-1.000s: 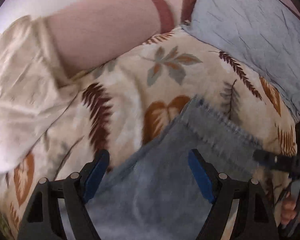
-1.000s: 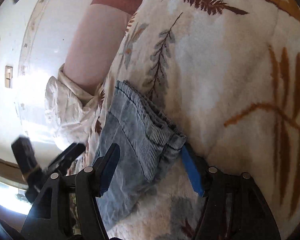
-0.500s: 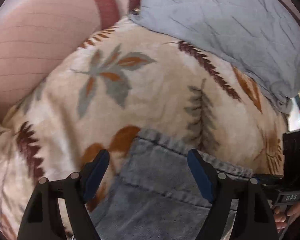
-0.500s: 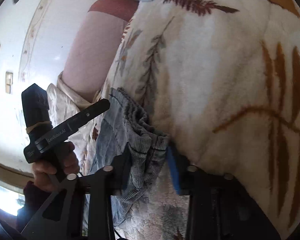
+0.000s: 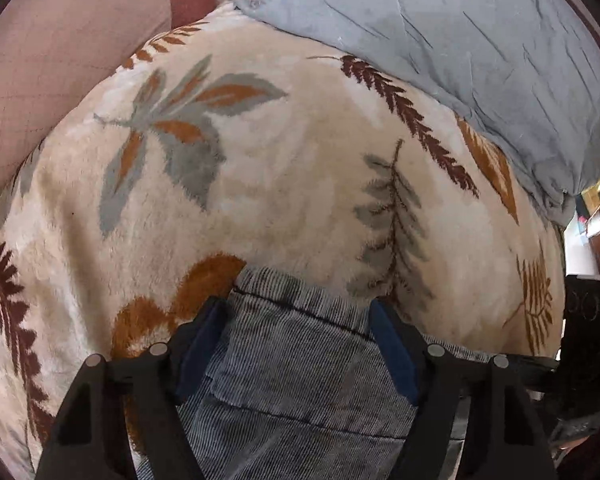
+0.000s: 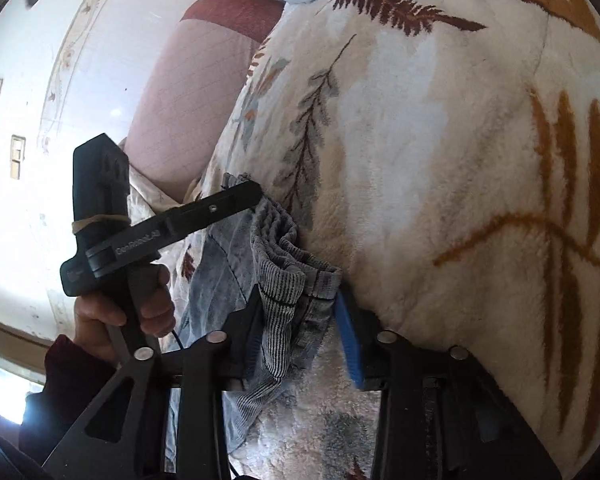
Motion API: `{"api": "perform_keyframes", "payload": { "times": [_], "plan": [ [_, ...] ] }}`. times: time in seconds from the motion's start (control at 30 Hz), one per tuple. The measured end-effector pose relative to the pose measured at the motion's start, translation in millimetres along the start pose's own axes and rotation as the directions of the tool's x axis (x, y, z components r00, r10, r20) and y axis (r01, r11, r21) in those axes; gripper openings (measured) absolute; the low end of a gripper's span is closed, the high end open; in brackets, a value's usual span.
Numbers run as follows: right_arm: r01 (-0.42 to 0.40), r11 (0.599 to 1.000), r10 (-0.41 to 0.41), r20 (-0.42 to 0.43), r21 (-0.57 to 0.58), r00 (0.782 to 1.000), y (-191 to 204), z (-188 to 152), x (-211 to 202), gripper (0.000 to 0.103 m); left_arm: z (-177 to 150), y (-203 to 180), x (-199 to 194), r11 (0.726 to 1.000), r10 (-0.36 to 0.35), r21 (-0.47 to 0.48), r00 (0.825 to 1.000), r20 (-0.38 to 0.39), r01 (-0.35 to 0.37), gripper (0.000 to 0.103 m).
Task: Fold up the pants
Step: 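Move both tools to the folded hem edge and grip it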
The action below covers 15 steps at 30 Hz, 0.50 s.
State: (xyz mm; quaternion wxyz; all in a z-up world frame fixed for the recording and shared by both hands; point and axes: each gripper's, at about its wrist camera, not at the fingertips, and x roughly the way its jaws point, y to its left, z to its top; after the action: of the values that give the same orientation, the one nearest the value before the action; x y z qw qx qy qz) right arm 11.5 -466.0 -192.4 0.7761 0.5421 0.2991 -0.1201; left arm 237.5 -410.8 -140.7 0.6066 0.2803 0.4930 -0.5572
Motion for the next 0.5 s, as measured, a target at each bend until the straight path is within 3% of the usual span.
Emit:
{"api": "perform_keyframes", "payload": {
  "times": [0.07, 0.13, 0.23, 0.4, 0.5],
  "plan": [
    [-0.002, 1.0, 0.002, 0.004, -0.026, 1.0, 5, -1, 1, 0.046, -1, -1, -2, 1.0, 0.005, 0.003, 1.0, 0.008, -0.005, 0.067],
    [0.025, 0.997, -0.024, 0.013, -0.069, 1.0, 13, -4, 4, 0.046, -2, -2, -6, 1.0, 0.012, 0.02, 1.0, 0.023, -0.013, 0.06],
    [0.045, 0.994, -0.044, 0.014, -0.096, 0.999, 15, -4, 5, 0.03, -5, -8, -11, 0.998, 0.034, 0.054, 0.998, 0.044, -0.037, 0.052],
    [0.016, 0.999, -0.015, 0.001, -0.043, 1.0, 14, -3, 2, 0.026, -8, -13, -22, 0.994, 0.058, 0.09, 0.996, 0.063, -0.064, 0.044],
    [0.001, 0.998, 0.0, 0.01, -0.068, 1.0, 23, -5, -4, 0.025, -8, -11, -34, 0.994, 0.068, 0.081, 0.993, 0.094, -0.076, 0.032]
  ]
}}
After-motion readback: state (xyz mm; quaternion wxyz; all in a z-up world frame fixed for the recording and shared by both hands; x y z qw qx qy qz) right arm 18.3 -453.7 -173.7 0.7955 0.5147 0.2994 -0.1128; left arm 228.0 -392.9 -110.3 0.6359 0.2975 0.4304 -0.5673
